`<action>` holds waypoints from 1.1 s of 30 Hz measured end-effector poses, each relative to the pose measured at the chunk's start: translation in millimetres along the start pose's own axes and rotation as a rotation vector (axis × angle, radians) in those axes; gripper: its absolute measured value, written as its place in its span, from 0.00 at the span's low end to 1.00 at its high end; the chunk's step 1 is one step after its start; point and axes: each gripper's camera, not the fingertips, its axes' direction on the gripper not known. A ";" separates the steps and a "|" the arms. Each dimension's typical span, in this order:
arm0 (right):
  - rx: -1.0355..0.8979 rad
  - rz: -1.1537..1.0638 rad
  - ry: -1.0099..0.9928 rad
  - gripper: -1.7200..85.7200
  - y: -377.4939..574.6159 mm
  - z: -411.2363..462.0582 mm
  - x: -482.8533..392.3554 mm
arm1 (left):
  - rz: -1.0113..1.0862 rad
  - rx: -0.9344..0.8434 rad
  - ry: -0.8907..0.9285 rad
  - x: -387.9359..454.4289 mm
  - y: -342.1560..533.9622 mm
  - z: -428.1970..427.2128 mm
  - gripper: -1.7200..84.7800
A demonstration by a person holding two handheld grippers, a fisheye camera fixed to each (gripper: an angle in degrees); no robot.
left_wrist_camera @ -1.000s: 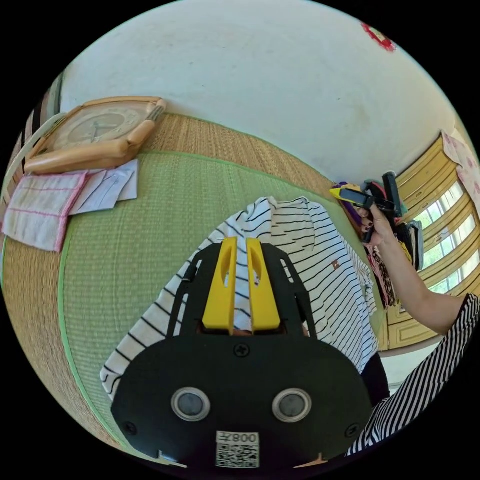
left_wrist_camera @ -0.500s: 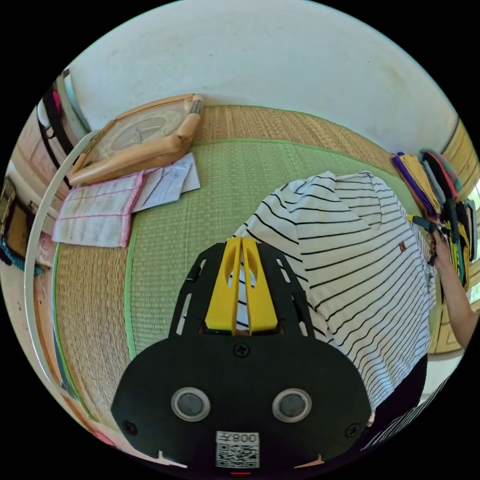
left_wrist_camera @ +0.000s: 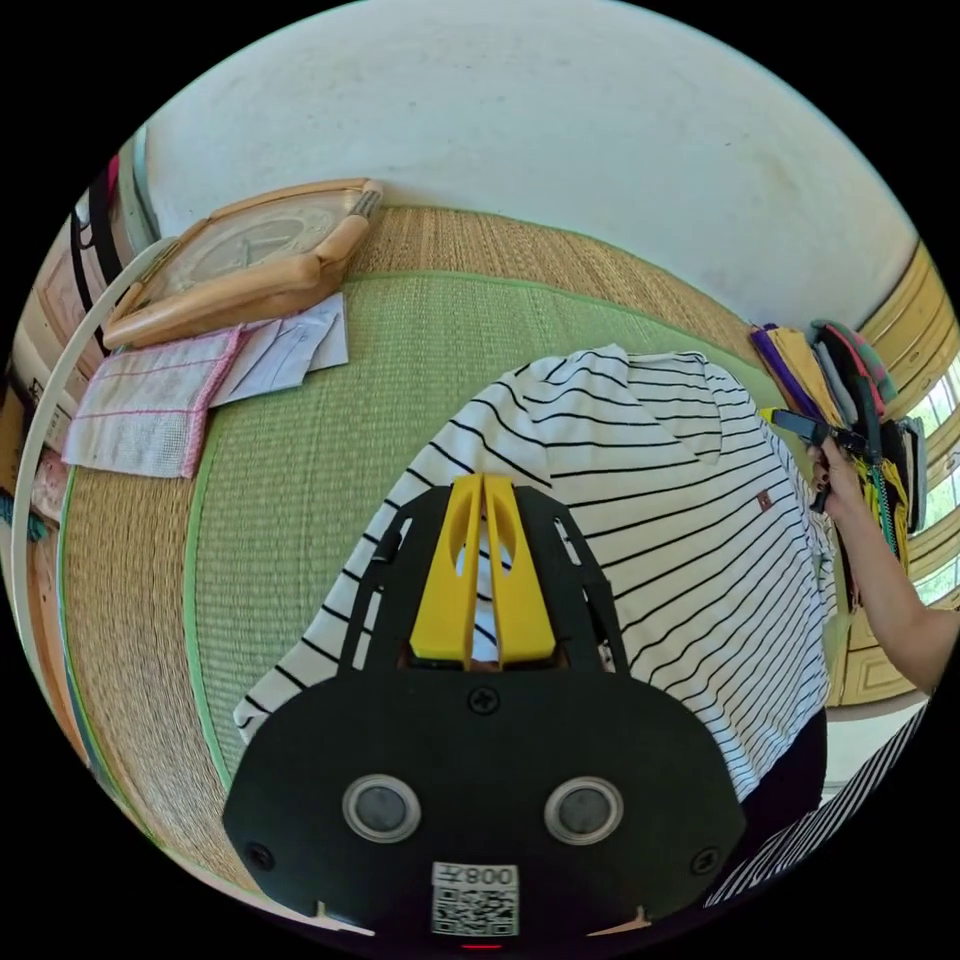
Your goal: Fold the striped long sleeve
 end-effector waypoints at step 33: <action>-0.019 0.028 0.189 0.02 136.0 -68.7 26.8 | -0.080 -0.168 -0.048 -20.7 97.2 -68.1 0.02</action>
